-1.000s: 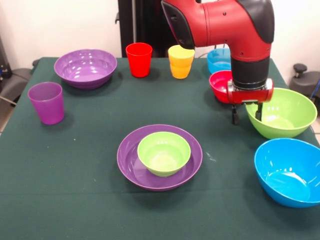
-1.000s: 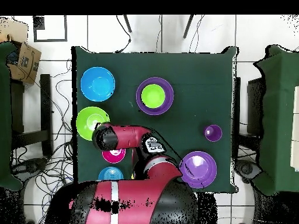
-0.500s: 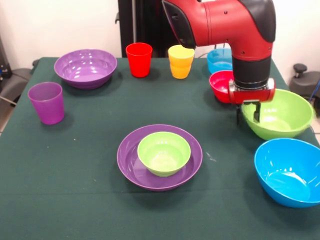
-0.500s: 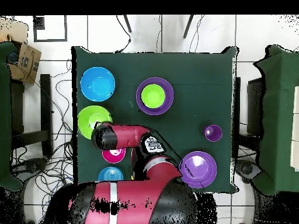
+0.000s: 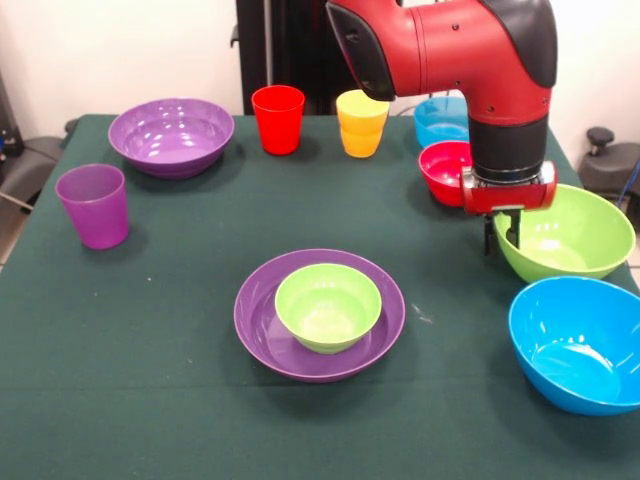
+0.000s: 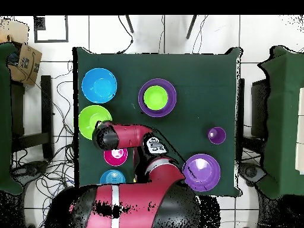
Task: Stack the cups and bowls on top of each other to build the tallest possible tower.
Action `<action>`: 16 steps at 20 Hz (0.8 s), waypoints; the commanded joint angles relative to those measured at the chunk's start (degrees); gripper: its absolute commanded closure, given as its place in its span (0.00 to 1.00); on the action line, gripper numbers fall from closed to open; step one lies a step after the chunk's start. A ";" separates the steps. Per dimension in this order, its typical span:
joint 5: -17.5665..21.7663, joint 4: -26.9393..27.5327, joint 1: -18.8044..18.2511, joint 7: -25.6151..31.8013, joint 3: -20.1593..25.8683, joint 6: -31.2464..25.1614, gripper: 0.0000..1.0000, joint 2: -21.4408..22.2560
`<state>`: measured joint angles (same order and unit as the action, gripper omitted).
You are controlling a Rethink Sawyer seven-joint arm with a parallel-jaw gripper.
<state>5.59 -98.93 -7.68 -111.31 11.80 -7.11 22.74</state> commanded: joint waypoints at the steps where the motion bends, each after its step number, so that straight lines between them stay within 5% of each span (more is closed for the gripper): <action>1: 2.37 6.94 -0.04 -2.47 -0.10 0.63 1.00 -10.53; 13: 0.56 2.43 -1.62 -2.41 1.56 -6.66 1.00 -1.85; 16: -0.50 0.02 -3.03 -1.93 2.82 -11.72 1.00 3.71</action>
<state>5.62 -98.94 -8.21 -111.31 12.05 -8.83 23.74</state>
